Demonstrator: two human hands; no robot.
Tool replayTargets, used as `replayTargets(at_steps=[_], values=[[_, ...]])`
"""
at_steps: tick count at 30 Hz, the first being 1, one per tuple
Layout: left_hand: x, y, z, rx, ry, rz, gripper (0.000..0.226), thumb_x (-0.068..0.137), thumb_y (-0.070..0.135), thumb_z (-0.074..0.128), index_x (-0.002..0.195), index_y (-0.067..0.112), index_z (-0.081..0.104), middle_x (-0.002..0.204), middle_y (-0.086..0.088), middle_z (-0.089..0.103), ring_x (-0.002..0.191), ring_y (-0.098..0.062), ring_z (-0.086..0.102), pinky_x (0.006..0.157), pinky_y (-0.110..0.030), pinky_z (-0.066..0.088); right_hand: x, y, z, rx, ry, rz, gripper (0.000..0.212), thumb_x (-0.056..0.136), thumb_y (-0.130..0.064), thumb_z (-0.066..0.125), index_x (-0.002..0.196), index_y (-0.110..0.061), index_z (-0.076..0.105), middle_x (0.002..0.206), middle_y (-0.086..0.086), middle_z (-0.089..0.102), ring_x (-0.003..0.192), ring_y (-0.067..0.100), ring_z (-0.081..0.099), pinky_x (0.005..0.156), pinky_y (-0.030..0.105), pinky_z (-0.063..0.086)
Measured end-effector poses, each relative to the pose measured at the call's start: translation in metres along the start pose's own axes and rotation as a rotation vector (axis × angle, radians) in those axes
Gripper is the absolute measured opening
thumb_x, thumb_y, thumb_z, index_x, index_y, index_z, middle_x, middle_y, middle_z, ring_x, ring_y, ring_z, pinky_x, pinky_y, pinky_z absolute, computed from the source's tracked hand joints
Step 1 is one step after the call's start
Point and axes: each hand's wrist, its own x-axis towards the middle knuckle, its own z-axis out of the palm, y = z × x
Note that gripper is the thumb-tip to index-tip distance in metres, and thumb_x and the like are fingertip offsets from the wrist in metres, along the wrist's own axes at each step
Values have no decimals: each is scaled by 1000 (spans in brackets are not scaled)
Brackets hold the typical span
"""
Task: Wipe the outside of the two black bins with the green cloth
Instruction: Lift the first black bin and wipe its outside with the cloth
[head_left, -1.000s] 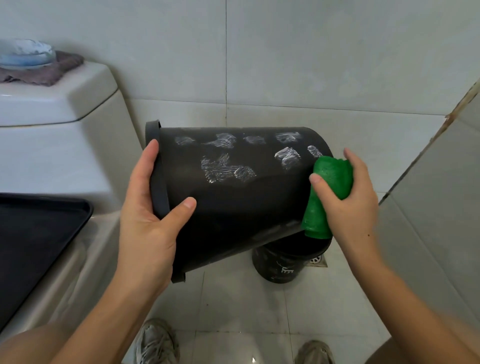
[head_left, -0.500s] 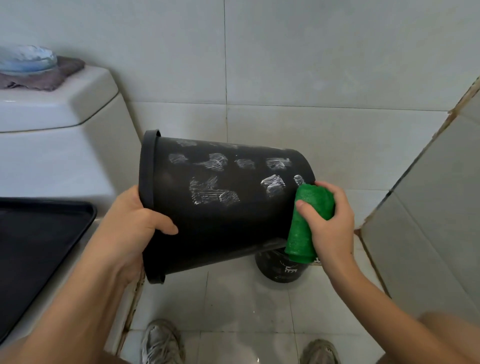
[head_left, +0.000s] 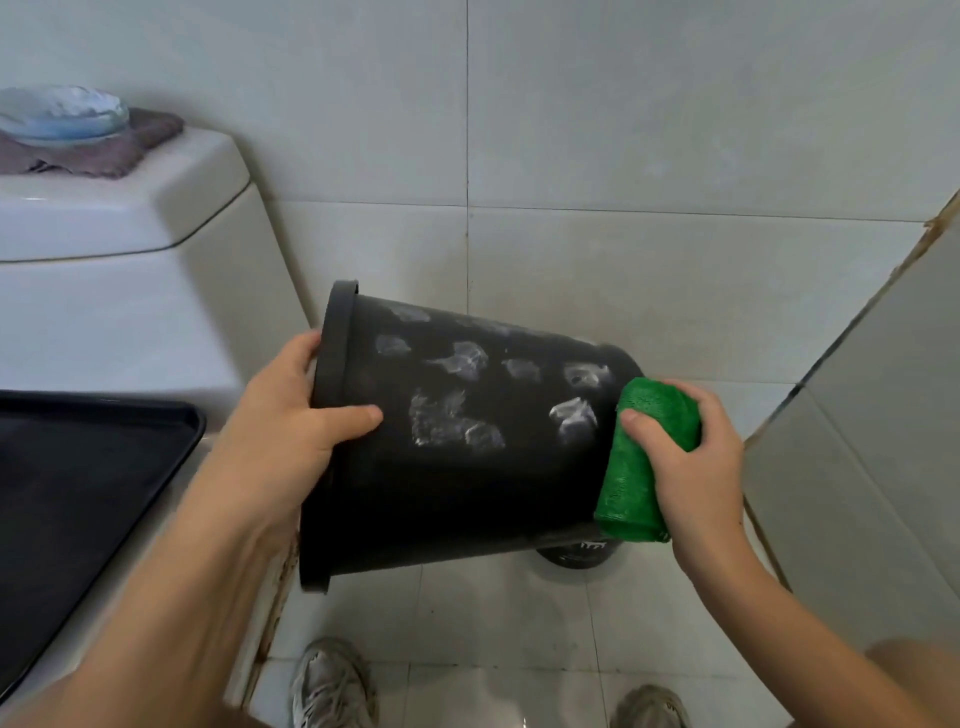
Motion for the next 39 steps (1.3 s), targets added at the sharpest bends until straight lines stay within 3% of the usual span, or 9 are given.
replayTargets(at_steps=[4, 10, 15, 18, 22, 26, 30, 34, 39], values=[[-9, -7, 11, -130, -70, -163, 45, 72, -24, 47, 97, 8, 65, 78, -6, 74, 70, -24, 70, 61, -31, 57, -3, 1, 4, -38, -11, 17, 36, 75, -32, 77, 105, -34, 60, 98, -15, 63, 91, 6, 61, 74, 30, 48], [-9, -6, 18, -195, -43, 3, 52, 83, -17, 56, 106, 30, 58, 81, 16, 75, 73, -5, 72, 58, -16, 54, 3, -4, 4, -37, 14, 3, 31, 82, -20, 76, 100, -37, 57, 94, -16, 62, 85, -1, 59, 72, 26, 46], [-10, -7, 16, -146, 65, 133, 92, 84, -13, 61, 152, 36, 25, 88, 48, 60, 91, 14, 64, 73, -10, 53, 8, -21, 0, -80, 69, -87, 48, 80, -30, 78, 119, -32, 49, 101, -25, 52, 88, -11, 53, 72, 14, 46], [-8, -10, 15, -146, 127, 196, 93, 84, -13, 62, 153, 35, 23, 107, 42, 58, 103, 11, 62, 83, -15, 53, 7, -35, -8, -191, 119, -328, 51, 73, -48, 72, 117, -26, 59, 115, -17, 60, 101, -5, 57, 90, 14, 46], [-6, -17, 22, -176, 147, 257, 94, 83, -15, 61, 152, 37, 24, 116, 35, 61, 111, 3, 62, 95, -30, 51, -5, -40, -2, -314, 2, -658, 57, 79, -44, 67, 125, -10, 62, 133, 5, 55, 122, 10, 51, 105, 14, 35], [-11, -22, 43, -193, 147, 298, 95, 81, -18, 60, 153, 31, 22, 111, 43, 57, 111, 11, 59, 90, -16, 50, -22, -37, 26, -486, -81, -914, 64, 86, -45, 67, 134, -5, 55, 128, 13, 56, 119, 19, 55, 102, 25, 46], [-14, -24, 53, -262, 144, 318, 96, 78, -12, 65, 153, 32, 22, 127, 31, 55, 116, 6, 58, 97, -24, 48, -28, -37, 43, -375, -97, -920, 54, 82, -44, 73, 121, -10, 58, 127, 8, 63, 114, 19, 62, 100, 24, 46], [-13, -22, 54, -270, 171, 335, 94, 78, -7, 64, 153, 30, 20, 109, 43, 61, 109, 10, 59, 96, -20, 48, -25, -37, 45, -442, -122, -1038, 44, 88, -45, 68, 109, -7, 72, 130, 13, 61, 112, 25, 63, 96, 34, 52], [-13, -23, 55, -295, 167, 370, 91, 76, 7, 61, 153, 32, 20, 136, 24, 53, 124, -1, 54, 108, -36, 42, -14, -48, 47, -423, -41, -831, 45, 87, -47, 65, 114, -11, 70, 127, 8, 62, 115, 19, 59, 95, 35, 51]])
